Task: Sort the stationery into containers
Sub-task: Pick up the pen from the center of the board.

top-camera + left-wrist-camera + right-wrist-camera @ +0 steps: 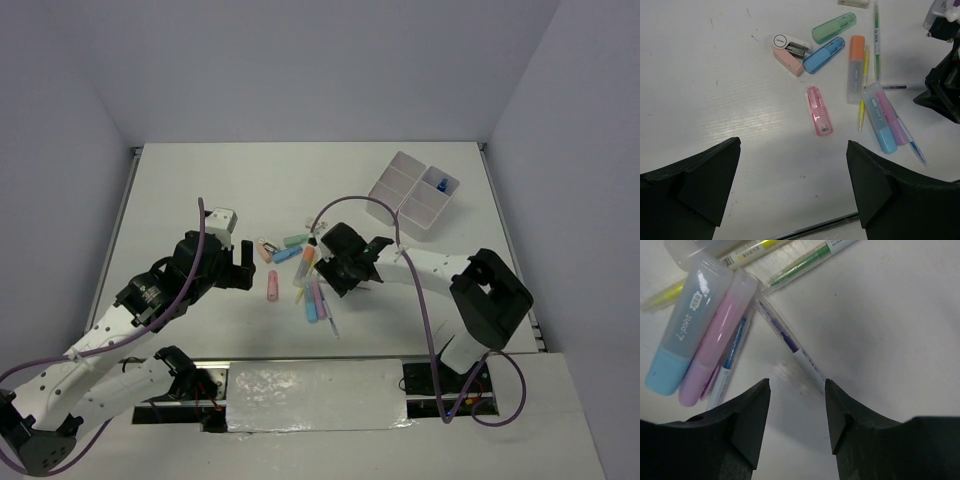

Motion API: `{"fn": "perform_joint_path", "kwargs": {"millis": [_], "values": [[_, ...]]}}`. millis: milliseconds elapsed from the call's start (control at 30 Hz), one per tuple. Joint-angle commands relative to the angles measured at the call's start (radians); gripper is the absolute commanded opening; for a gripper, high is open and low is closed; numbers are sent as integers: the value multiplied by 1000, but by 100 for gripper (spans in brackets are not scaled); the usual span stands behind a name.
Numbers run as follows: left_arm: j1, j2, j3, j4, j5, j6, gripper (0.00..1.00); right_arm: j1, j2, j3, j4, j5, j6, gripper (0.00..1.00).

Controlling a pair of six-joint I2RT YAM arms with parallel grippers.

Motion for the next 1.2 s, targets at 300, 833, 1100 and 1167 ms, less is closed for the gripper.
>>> {"fn": "perform_joint_path", "kwargs": {"millis": [300,833,1100,1167], "values": [[4,-29,-4,31,32,11,99,-38,108,83,-54,-24,-72,43],[4,-47,-4,35,48,9,99,-50,196,76,-128,-30,-32,0],[4,-27,19,41,142,-66,99,-88,53,2,-89,-22,55,0],[4,-16,8,103,199,-97,99,-88,7,-13,-71,-39,52,0]]}}
